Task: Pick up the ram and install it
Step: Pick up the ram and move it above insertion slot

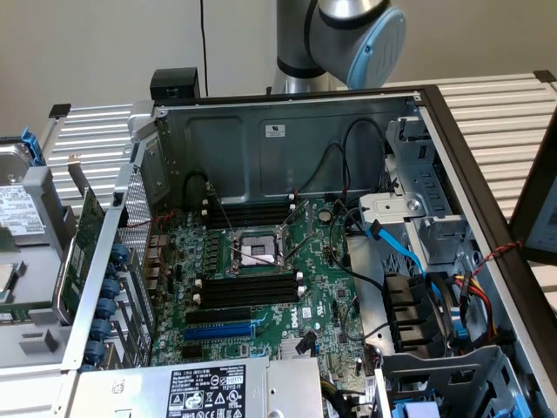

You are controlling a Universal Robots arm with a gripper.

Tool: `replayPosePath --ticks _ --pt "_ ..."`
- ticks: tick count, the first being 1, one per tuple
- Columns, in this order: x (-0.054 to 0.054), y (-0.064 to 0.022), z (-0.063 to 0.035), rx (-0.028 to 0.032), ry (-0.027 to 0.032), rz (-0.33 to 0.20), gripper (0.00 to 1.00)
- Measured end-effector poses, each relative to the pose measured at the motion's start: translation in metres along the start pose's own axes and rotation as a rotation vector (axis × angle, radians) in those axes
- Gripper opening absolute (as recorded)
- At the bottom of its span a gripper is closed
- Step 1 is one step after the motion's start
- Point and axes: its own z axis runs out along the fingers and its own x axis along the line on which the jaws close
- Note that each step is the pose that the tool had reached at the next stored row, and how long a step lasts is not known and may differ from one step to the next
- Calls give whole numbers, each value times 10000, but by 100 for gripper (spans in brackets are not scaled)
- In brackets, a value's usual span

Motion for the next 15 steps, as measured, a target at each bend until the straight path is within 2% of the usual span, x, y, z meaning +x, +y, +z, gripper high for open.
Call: replayPosePath --ticks 9,15 --pt "-24 -213 -413 0 0 1 12" --pt "-44 -434 -667 0 0 1 12"
